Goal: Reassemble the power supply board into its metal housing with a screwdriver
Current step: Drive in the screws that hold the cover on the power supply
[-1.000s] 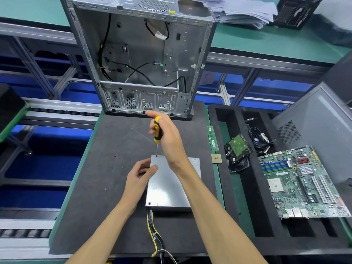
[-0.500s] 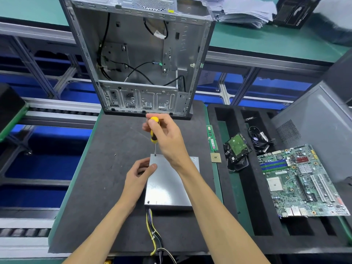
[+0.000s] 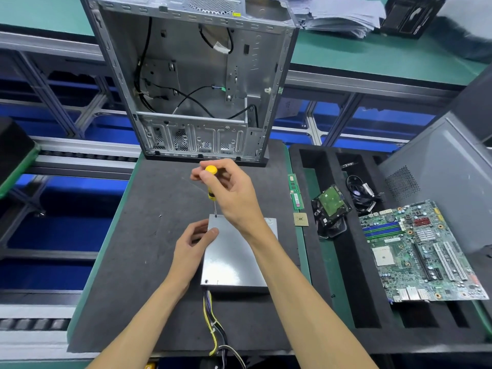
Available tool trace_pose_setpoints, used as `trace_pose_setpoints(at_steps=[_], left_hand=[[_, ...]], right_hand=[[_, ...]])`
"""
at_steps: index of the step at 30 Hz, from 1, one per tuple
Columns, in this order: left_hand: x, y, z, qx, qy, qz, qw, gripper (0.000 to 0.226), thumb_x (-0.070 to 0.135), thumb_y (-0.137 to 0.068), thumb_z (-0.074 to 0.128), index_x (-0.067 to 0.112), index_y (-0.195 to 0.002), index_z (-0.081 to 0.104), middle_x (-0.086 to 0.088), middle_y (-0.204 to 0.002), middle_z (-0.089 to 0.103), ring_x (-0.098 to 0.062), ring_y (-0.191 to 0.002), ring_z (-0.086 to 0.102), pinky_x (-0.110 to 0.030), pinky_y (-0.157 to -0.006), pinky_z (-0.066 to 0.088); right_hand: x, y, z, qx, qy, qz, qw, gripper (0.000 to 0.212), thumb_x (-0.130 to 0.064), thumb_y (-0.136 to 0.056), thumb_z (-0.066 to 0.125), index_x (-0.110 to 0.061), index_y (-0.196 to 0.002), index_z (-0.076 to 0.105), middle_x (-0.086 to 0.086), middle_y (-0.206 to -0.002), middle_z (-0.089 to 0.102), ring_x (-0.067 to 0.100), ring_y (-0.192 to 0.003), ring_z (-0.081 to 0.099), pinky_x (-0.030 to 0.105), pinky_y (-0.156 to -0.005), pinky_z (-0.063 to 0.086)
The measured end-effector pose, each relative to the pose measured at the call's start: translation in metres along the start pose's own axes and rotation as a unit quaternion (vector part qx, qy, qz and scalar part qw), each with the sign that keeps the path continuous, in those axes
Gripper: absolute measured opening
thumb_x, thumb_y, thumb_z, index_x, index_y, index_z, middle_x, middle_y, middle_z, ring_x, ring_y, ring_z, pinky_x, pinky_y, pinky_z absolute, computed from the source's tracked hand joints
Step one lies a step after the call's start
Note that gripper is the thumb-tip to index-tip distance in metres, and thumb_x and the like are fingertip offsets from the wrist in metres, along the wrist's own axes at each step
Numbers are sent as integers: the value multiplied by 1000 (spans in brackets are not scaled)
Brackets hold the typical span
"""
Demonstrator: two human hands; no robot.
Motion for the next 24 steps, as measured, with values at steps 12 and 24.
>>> trace_pose_setpoints(at_steps=[12,24], left_hand=[[-1,0,0,1,-10,-3,1000,19,43,-89,73,52,-105,68,23,-111,69,6,-102,63,-19,-82,46],[-2,0,2,7,14,0,1000,36,57,-73,73,46,-106,70,13,-112,71,-7,-102,67,-27,-85,51]], right_hand=[[3,-3,-4,27,39,-48,998,25,-13,-89,79,-18,-85,54,6,-88,78,24,-87,77,42,-79,62],[-1,-16,-20,-130,15,118,984,59,-39,-107,43,-20,-53,54,-3,-53,33,15,-57,35,20,-57,36]])
Point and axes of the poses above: each hand's wrist, its own y-axis away from the middle knuckle, its own z-axis out of the palm, x = y × z, the point moved 3 cm from there along -y, towards the middle knuckle
